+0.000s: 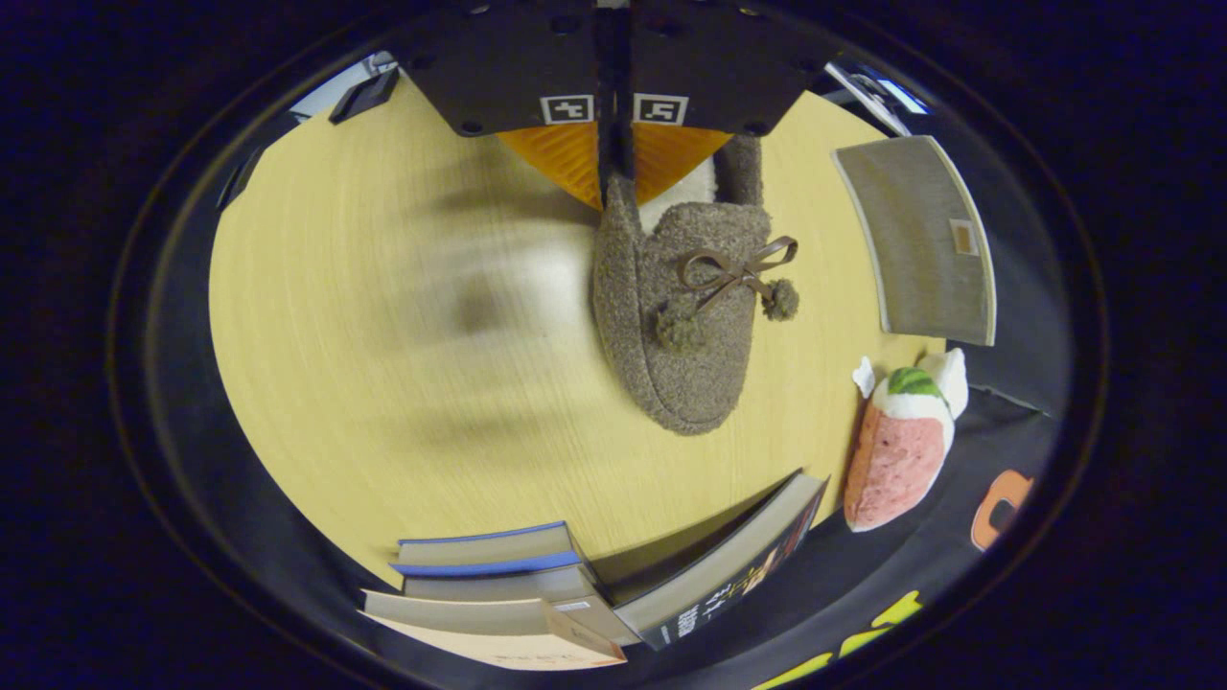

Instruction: Open the storage box then place both shoes into the box .Put the left shoe in first, then the right shoe, with the right side of both shoes facing outward in a uniform manner.

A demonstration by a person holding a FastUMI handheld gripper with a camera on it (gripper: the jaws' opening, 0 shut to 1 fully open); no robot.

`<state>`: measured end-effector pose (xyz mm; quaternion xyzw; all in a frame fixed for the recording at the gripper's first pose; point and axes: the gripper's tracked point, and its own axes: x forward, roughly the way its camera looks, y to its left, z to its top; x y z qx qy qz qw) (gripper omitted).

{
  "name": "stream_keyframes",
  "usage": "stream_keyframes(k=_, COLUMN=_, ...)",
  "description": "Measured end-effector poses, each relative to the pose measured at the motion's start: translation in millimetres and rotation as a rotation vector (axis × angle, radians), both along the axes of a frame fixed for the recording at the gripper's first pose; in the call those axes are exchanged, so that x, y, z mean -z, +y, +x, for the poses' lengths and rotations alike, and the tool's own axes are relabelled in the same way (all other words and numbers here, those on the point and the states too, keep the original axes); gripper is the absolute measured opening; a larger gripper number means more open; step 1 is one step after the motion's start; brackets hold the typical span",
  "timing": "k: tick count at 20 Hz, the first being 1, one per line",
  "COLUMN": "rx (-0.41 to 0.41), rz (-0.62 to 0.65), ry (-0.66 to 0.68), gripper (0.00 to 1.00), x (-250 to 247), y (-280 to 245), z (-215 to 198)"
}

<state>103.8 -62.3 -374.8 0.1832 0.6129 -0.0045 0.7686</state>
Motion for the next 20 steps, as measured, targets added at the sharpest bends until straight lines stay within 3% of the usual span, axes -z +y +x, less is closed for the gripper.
stream_keyframes(k=4, rx=0.062, rz=0.031, ry=-0.059, gripper=0.00, x=-44.7, y=16.1, z=-17.2)
stream_keyframes(k=8, rx=0.056, rz=0.010, ry=-0.144, gripper=0.00, x=-101.5, y=47.8, z=-27.8)
stream_keyframes(k=14, rx=-0.012, rz=0.006, ry=-0.255, gripper=0.00, x=-182.2, y=151.8, z=-21.7)
stream_keyframes(k=20, rx=-0.127, rz=0.009, ry=-0.252, gripper=0.00, x=-203.0, y=278.2, z=-11.6)
